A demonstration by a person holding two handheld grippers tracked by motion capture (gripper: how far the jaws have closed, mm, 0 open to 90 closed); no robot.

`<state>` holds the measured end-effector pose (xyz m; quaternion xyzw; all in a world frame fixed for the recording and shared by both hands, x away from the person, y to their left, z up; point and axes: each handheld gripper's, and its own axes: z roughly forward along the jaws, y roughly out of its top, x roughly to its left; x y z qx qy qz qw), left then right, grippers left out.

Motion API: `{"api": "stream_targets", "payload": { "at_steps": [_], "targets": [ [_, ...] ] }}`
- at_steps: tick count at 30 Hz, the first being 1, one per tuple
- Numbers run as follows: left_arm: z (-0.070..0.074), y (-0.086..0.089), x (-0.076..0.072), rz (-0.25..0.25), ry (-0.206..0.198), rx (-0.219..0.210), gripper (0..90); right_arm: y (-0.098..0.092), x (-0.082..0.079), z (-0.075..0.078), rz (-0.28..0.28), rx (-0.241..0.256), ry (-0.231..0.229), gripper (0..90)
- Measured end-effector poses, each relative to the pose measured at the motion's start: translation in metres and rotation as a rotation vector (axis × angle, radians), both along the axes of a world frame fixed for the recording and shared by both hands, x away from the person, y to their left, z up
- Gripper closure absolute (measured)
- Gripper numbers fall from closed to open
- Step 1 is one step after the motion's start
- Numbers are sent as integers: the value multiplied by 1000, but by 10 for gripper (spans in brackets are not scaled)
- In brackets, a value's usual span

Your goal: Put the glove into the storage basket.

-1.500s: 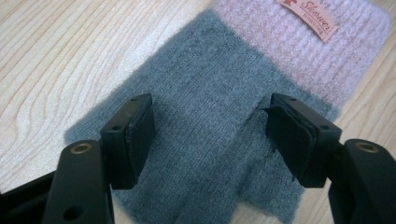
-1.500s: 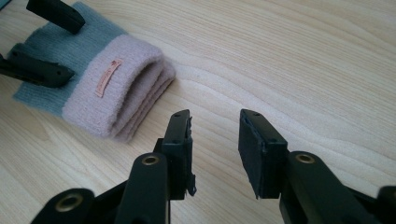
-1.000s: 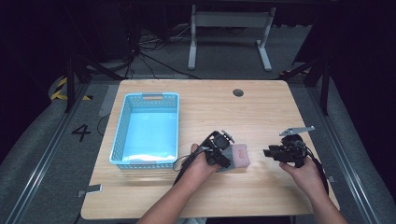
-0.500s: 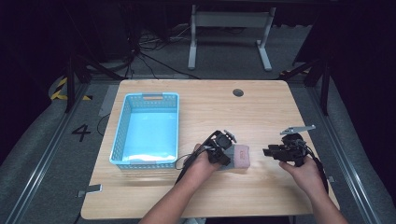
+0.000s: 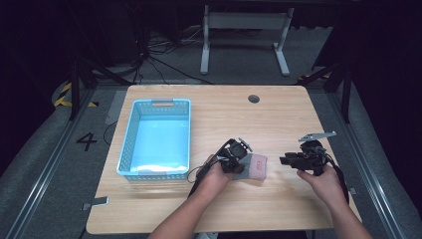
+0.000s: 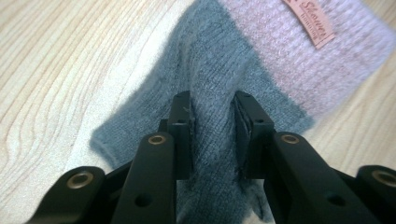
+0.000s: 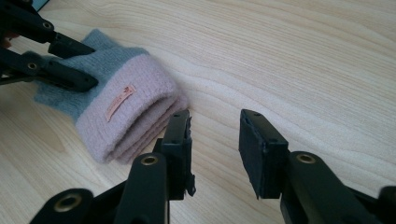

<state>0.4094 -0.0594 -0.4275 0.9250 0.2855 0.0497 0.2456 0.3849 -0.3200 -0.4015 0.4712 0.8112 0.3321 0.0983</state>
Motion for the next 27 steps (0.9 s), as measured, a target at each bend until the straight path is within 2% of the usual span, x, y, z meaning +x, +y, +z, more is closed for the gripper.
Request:
{"api": "stream_targets", "payload": {
  "at_steps": [5, 9, 11, 20, 27],
  "targets": [
    [9, 5, -1, -4, -7, -8, 721, -2, 2, 0, -10, 6, 4, 641],
    [19, 12, -3, -3, -3, -42, 722, -2, 4, 1, -7, 13, 2, 642],
    [26, 16, -4, -7, -17, -52, 723, -2, 5, 1, -6, 15, 2, 642],
    [62, 37, -7, 2, -58, -63, 724, 6, 12, 1, 17, 18, 7, 643],
    [82, 54, -8, 25, -79, -42, 723, 12, 15, 0, 29, 17, 14, 645]
  ]
}}
